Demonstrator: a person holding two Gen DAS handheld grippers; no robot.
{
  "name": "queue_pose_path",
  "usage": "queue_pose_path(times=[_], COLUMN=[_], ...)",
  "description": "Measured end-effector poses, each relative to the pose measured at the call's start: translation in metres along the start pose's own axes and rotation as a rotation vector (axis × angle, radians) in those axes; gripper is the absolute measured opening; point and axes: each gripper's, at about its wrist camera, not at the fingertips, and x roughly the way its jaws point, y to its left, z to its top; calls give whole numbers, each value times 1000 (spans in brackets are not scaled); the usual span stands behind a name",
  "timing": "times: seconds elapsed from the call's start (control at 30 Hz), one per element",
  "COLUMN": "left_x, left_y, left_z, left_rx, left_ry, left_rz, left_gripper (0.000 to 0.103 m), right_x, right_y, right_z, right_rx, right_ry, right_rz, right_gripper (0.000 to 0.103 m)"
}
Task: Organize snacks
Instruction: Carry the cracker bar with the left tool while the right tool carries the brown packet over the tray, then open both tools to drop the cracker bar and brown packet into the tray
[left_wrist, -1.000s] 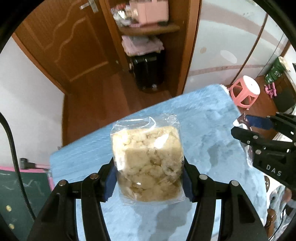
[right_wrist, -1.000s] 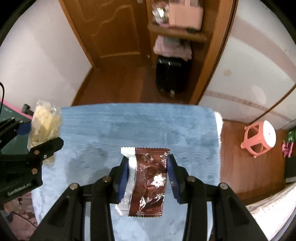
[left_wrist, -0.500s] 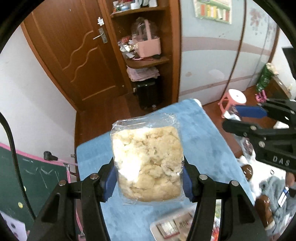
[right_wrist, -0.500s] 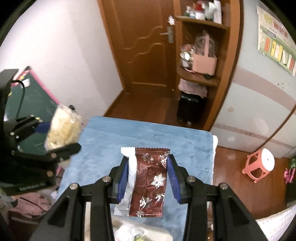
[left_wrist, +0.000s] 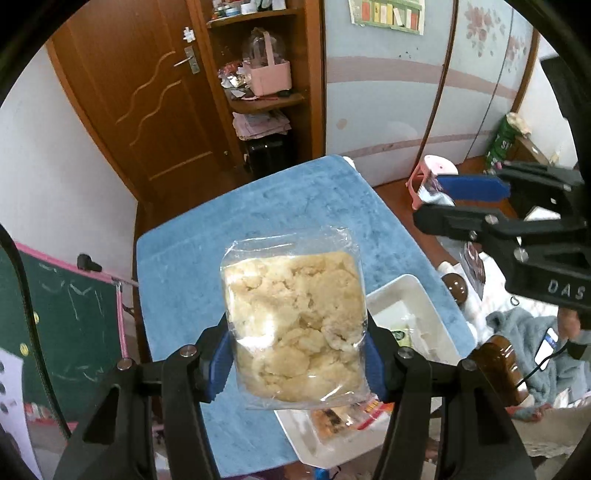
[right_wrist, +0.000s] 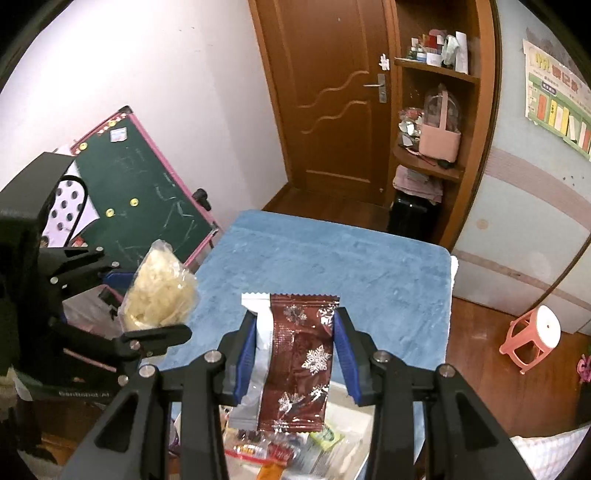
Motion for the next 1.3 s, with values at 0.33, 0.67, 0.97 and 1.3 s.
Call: queue_pose_path(times=[0.33,0.67,0.97,1.3], left_x=[-28,32,71,80], left_y=[-17,-25,-33,-38], left_z=[-29,-80,-106,-117], left_rx=[-37,-138,-140,-168], left_ry=[-105,-35,38,59], left_rz=[41,45,88,59], left_gripper=[58,58,58,72], right_x=[-36,-2,44,58], right_y=[4,-6,-9,-12], right_z=[-35,-94,-138,-144], right_rx=[28,111,215,262], right_ry=[-57,31,170,220], right_rz=[18,-34,-20,-17], right_gripper=[41,41,42,43])
